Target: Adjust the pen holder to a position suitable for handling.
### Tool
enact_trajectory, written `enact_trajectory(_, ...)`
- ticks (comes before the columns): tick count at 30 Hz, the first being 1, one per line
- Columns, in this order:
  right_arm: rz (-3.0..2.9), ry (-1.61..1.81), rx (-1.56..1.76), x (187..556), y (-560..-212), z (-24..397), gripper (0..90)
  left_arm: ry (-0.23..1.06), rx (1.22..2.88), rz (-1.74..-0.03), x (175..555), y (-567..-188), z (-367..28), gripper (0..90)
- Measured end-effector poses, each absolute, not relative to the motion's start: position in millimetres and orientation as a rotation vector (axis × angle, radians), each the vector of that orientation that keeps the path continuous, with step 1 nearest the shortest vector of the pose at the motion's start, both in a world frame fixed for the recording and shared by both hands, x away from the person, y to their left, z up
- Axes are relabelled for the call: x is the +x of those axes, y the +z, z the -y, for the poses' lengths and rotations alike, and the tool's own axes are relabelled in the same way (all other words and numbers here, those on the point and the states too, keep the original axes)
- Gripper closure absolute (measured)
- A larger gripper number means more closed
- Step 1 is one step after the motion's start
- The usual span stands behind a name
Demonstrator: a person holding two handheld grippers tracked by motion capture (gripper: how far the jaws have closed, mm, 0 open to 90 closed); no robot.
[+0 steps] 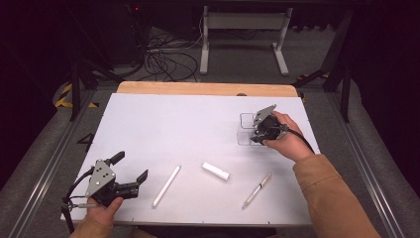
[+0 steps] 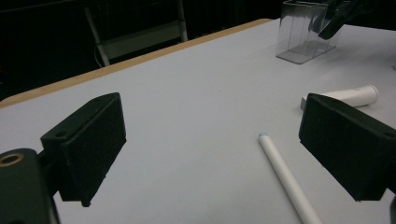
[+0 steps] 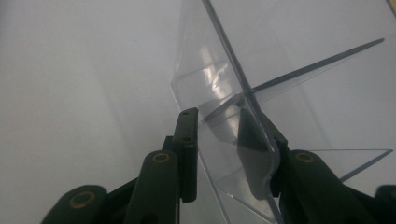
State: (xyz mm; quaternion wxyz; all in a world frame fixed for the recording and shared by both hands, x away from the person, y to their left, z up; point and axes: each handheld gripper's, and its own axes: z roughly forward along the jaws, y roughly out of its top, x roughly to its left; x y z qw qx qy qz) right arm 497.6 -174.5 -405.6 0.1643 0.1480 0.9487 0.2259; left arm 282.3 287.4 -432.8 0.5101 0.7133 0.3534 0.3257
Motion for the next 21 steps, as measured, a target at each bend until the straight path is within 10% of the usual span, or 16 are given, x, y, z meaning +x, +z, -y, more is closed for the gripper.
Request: enact_trajectory(21, -2.72, 0.63, 0.359, 496.5, -399.4, 175.9, 81.1, 0.782, 1.719, -0.853, 282.4, -433.1, -286.7, 8.2)
